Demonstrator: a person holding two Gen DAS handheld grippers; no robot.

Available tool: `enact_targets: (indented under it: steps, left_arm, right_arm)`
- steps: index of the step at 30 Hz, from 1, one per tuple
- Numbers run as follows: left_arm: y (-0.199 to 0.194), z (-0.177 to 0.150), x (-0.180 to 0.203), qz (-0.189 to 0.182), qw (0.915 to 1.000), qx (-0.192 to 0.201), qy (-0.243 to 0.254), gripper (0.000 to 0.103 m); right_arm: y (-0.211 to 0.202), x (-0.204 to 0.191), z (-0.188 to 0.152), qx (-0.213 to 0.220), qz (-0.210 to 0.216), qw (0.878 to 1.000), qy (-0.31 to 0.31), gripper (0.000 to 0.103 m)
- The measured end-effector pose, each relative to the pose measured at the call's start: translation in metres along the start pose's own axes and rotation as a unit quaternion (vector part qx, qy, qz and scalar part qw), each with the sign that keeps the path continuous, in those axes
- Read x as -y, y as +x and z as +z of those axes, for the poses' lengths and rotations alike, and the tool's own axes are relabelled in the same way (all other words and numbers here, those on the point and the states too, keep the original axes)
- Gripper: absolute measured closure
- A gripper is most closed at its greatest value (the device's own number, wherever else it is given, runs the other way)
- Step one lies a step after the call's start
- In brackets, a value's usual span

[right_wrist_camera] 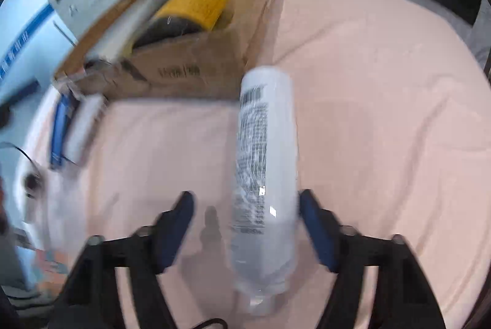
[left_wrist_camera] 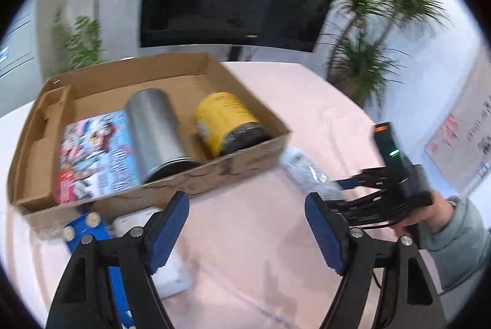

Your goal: Organize rigid objects

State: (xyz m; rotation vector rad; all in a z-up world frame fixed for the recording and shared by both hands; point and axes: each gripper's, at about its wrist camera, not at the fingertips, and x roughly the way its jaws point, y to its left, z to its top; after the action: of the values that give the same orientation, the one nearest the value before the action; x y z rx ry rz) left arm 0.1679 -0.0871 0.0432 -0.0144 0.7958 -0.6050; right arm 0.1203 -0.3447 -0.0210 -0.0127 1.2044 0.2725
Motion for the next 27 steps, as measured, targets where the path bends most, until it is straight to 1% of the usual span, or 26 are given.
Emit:
enact_targets:
  steps: [2, 3, 4, 5, 6, 7, 8, 9, 10, 11, 12, 13, 14, 15, 16, 17, 18, 19, 20, 21, 22, 23, 24, 25, 26, 27]
  left_arm:
    - [0.002, 0.002, 0.007, -0.019, 0.9996, -0.005, 0.02, 0.026]
    - [0.006, 0.003, 0.009, -0.026, 0.9992, -0.01, 0.028, 0.026]
    - [0.009, 0.003, 0.011, -0.037, 0.9984, -0.019, 0.037, 0.026]
    - [0.014, 0.003, 0.016, -0.051, 0.9971, -0.031, 0.048, 0.026]
    - [0.019, 0.001, 0.022, -0.062, 0.9953, -0.042, 0.061, 0.026]
    - [0.026, -0.002, 0.026, -0.074, 0.9928, -0.054, 0.077, 0.026]
    - [0.036, -0.005, 0.032, -0.084, 0.9901, -0.066, 0.091, 0.026]
    - [0.048, -0.01, 0.036, -0.094, 0.9866, -0.085, 0.102, 0.026]
    - [0.059, -0.014, 0.039, -0.1, 0.9834, -0.107, 0.108, 0.026]
    - [0.072, -0.021, 0.043, -0.105, 0.979, -0.136, 0.11, 0.026]
    - [0.084, -0.029, 0.048, -0.116, 0.9735, -0.161, 0.114, 0.027]
    - [0.091, -0.036, 0.053, -0.129, 0.9684, -0.177, 0.119, 0.027]
    - [0.094, -0.041, 0.056, -0.142, 0.965, -0.185, 0.119, 0.028]
    - [0.097, -0.046, 0.059, -0.16, 0.9614, -0.193, 0.114, 0.029]
    - [0.099, -0.051, 0.062, -0.179, 0.9564, -0.205, 0.106, 0.036]
    - [0.099, -0.056, 0.067, -0.191, 0.952, -0.216, 0.103, 0.04]
    - [0.098, -0.059, 0.07, -0.188, 0.9519, -0.219, 0.104, 0.042]
    - [0.097, -0.063, 0.074, -0.184, 0.9519, -0.225, 0.097, 0.045]
    - [0.096, -0.065, 0.075, -0.185, 0.9511, -0.232, 0.086, 0.045]
    - [0.097, -0.068, 0.076, -0.183, 0.9506, -0.241, 0.07, 0.045]
    - [0.099, -0.071, 0.078, -0.173, 0.9503, -0.253, 0.053, 0.047]
    - [0.102, -0.073, 0.077, -0.164, 0.9498, -0.263, 0.039, 0.051]
    - [0.106, -0.078, 0.078, -0.155, 0.9482, -0.276, 0.022, 0.053]
    - [0.11, -0.085, 0.08, -0.151, 0.9449, -0.291, 0.002, 0.053]
    - [0.113, -0.089, 0.081, -0.145, 0.9432, -0.299, -0.006, 0.054]
    - [0.11, -0.09, 0.086, -0.131, 0.9473, -0.292, -0.007, 0.055]
  right_arm:
    - [0.0, -0.001, -0.011, 0.004, 0.009, 1.0, -0.019, 0.054]
    - [-0.003, -0.009, -0.017, 0.003, 0.018, 0.999, -0.043, 0.055]
    - [-0.007, -0.021, -0.026, 0.001, 0.042, 0.995, -0.087, 0.056]
    - [-0.007, -0.03, -0.031, -0.001, 0.06, 0.992, -0.111, 0.056]
    - [-0.013, -0.041, -0.042, -0.001, 0.085, 0.985, -0.152, 0.056]
    - [-0.019, -0.051, -0.053, -0.001, 0.106, 0.973, -0.203, 0.056]
    - [-0.021, -0.059, -0.059, 0.0, 0.115, 0.966, -0.233, 0.057]
    - [-0.027, -0.064, -0.067, 0.002, 0.127, 0.953, -0.277, 0.06]
    - [-0.032, -0.064, -0.069, 0.002, 0.135, 0.943, -0.303, 0.059]
    - [-0.034, -0.062, -0.069, -0.002, 0.136, 0.94, -0.314, 0.059]
    - [-0.034, -0.057, -0.066, -0.009, 0.13, 0.936, -0.326, 0.054]
    - [-0.036, -0.051, -0.061, -0.011, 0.121, 0.936, -0.33, 0.048]
    - [-0.041, -0.036, -0.054, -0.01, 0.107, 0.938, -0.33, 0.046]
    - [-0.043, -0.027, -0.047, -0.006, 0.091, 0.942, -0.324, 0.046]
    - [-0.043, -0.019, -0.039, 0.001, 0.068, 0.948, -0.312, 0.046]
    - [-0.045, -0.008, -0.03, 0.009, 0.042, 0.956, -0.29, 0.046]
    - [-0.048, 0.006, -0.021, 0.017, 0.023, 0.966, -0.256, 0.047]
    - [-0.048, 0.013, -0.016, 0.022, 0.01, 0.975, -0.223, 0.052]
    - [-0.049, 0.02, -0.012, 0.023, 0.003, 0.982, -0.185, 0.054]
    - [-0.052, 0.025, -0.012, 0.024, 0.009, 0.99, -0.142, 0.055]
    - [-0.055, 0.025, -0.014, 0.025, 0.029, 0.994, -0.104, 0.055]
    - [-0.059, 0.024, -0.019, 0.029, 0.064, 0.995, -0.067, 0.055]
    - [-0.061, 0.021, -0.025, 0.03, 0.1, 0.994, -0.033, 0.055]
    - [-0.058, 0.017, -0.03, 0.027, 0.129, 0.991, -0.003, 0.055]
    - [-0.053, 0.01, -0.035, 0.018, 0.159, 0.987, 0.028, 0.055]
    - [-0.045, 0.004, -0.042, 0.006, 0.174, 0.983, 0.064, 0.052]
